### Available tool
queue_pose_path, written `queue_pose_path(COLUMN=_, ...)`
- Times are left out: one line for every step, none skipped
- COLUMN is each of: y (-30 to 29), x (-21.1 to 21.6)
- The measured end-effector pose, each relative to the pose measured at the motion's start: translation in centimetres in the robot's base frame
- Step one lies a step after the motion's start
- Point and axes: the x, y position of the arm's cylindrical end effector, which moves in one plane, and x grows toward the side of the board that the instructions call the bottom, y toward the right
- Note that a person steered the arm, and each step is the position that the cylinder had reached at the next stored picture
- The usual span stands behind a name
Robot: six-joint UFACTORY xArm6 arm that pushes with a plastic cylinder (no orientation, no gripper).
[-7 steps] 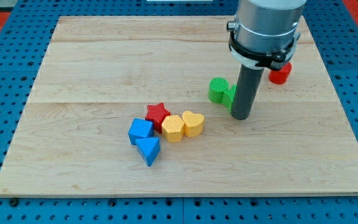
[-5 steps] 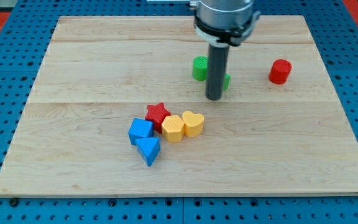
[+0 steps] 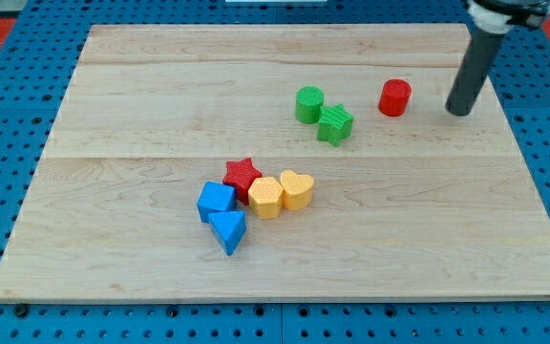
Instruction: Push the red blocks close to the green blocks
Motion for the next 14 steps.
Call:
queue_pose_path(y=-6.2, x=-0.9)
queue_pose_path(y=-12.7, x=0.7)
queue_pose_path(y=-8.4, x=1.2)
queue_pose_path(y=-2.3, x=6.7)
queue_pose_path(y=-4.1, x=14.5)
queue_pose_path(y=-11.4, x=17.9)
queue_pose_path(y=-18.3, x=18.3)
queue_pose_path(y=-24.4, x=18.4)
queue_pose_path(y=-29.2, x=16.6)
queue_pose_path(y=-30.4, x=13.7)
queue_pose_path(y=-27.0, x=12.2)
queue_pose_path(y=-22.5, x=10.0)
queue_pose_path(y=-21.0, x=7.6)
queue_pose_path(y=-13.1, x=9.6)
